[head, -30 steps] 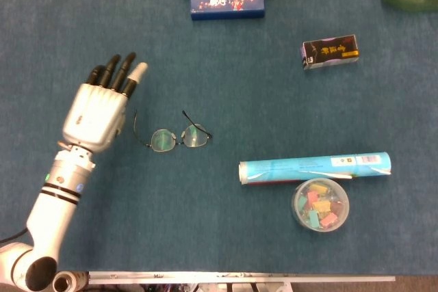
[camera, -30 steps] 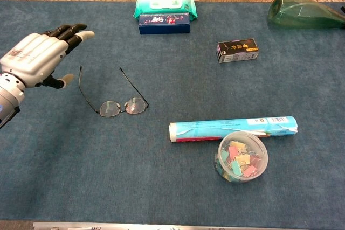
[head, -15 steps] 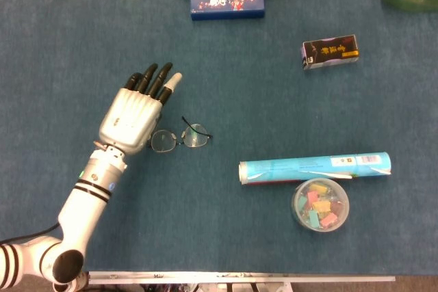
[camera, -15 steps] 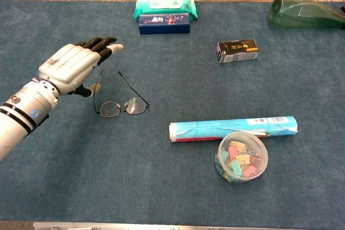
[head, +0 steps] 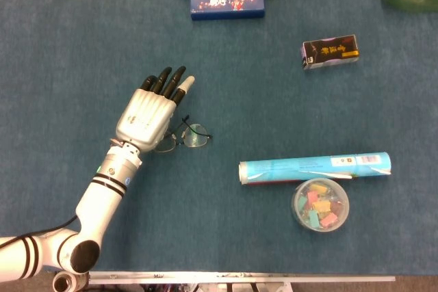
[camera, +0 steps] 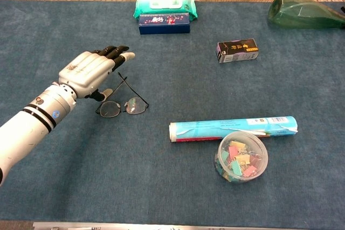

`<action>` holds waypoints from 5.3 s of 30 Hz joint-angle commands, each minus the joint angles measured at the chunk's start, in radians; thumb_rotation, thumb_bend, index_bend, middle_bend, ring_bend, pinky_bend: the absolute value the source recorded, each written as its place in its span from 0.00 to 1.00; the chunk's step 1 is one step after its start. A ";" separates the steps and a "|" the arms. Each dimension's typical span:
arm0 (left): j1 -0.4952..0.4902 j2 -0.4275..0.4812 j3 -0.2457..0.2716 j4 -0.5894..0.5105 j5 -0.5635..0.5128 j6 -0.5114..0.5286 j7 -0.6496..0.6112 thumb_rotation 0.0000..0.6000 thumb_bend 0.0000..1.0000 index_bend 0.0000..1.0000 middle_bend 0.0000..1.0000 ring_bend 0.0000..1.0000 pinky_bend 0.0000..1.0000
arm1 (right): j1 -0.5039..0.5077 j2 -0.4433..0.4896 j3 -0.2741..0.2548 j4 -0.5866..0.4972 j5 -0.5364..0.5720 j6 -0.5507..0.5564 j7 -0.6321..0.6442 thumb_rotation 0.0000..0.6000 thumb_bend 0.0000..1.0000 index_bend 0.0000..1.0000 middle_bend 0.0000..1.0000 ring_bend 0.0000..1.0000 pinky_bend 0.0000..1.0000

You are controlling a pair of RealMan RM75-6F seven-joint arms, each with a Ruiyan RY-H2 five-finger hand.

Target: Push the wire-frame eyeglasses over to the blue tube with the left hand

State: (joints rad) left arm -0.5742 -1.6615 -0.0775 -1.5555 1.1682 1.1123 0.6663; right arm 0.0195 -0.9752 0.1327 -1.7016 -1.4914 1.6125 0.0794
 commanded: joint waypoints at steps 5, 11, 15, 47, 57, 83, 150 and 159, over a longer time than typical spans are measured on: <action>-0.004 -0.023 0.005 0.034 0.002 -0.008 -0.025 1.00 0.34 0.00 0.00 0.00 0.16 | 0.000 0.002 0.000 -0.003 0.001 -0.002 0.000 1.00 0.17 0.55 0.46 0.43 0.53; 0.013 0.015 0.011 -0.009 0.017 0.034 -0.008 1.00 0.34 0.00 0.00 0.00 0.16 | 0.001 0.002 0.000 -0.002 0.002 -0.006 0.005 1.00 0.17 0.55 0.46 0.43 0.53; 0.025 0.045 0.015 -0.058 0.019 0.062 0.015 1.00 0.35 0.00 0.00 0.00 0.16 | 0.001 0.001 -0.001 -0.003 0.000 -0.008 0.002 1.00 0.17 0.55 0.46 0.43 0.53; 0.026 0.057 0.043 -0.153 0.050 0.037 -0.013 1.00 0.49 0.00 0.00 0.00 0.16 | 0.001 0.002 0.000 -0.003 0.003 -0.009 0.002 1.00 0.17 0.55 0.46 0.43 0.53; 0.015 0.021 0.040 -0.102 0.027 0.007 -0.023 1.00 0.49 0.00 0.00 0.00 0.16 | -0.002 0.006 0.002 -0.006 0.002 -0.002 0.006 1.00 0.17 0.55 0.46 0.43 0.53; 0.025 0.030 0.046 -0.082 0.012 0.014 -0.045 1.00 0.49 0.00 0.00 0.00 0.16 | -0.002 0.006 0.001 -0.006 0.001 -0.006 0.005 1.00 0.17 0.55 0.46 0.43 0.53; 0.041 0.006 -0.064 -0.058 0.090 0.126 -0.200 1.00 0.17 0.00 0.00 0.00 0.17 | -0.002 0.007 0.001 -0.009 0.000 -0.006 0.006 1.00 0.17 0.55 0.46 0.43 0.53; 0.045 -0.014 -0.053 -0.023 0.086 0.113 -0.223 1.00 0.17 0.00 0.00 0.00 0.17 | -0.002 0.008 0.002 -0.009 0.002 -0.004 0.008 1.00 0.17 0.55 0.47 0.43 0.53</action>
State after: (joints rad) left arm -0.5293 -1.6740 -0.1305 -1.5809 1.2553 1.2272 0.4456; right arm 0.0173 -0.9675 0.1351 -1.7110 -1.4891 1.6079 0.0871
